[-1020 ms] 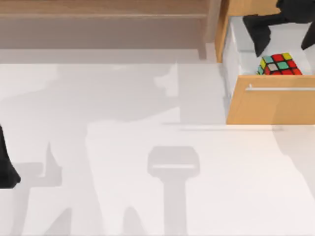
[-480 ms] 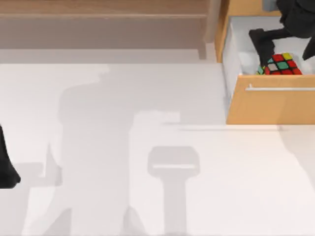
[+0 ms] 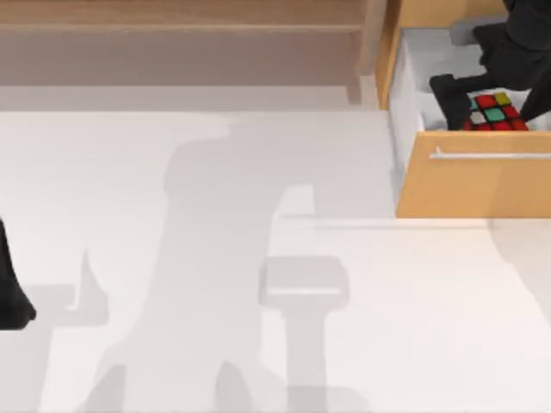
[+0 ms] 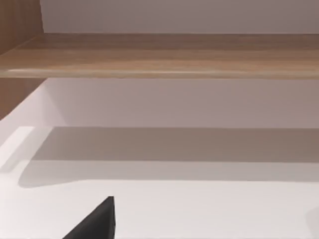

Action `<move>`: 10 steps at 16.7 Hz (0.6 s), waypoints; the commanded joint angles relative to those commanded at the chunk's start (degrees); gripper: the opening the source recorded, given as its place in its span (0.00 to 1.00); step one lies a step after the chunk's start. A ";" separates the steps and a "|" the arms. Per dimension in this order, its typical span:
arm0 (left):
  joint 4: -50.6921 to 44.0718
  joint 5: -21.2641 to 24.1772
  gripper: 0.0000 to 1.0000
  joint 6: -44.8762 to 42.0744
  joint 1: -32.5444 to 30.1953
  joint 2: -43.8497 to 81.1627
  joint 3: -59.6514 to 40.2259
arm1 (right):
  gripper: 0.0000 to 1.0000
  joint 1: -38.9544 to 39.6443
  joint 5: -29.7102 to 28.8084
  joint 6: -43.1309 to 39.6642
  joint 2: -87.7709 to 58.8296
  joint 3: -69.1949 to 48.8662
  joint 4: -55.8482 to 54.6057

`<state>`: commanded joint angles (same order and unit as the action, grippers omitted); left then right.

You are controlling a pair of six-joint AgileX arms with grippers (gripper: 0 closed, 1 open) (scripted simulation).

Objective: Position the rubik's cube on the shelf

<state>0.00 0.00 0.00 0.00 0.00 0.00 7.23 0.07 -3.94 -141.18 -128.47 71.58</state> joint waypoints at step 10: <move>0.00 0.00 1.00 0.00 0.00 0.00 0.00 | 0.25 0.00 0.00 0.00 0.00 0.00 0.00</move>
<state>0.00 0.00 0.00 0.00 0.00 0.00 7.23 0.07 -3.94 -141.18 -128.47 71.58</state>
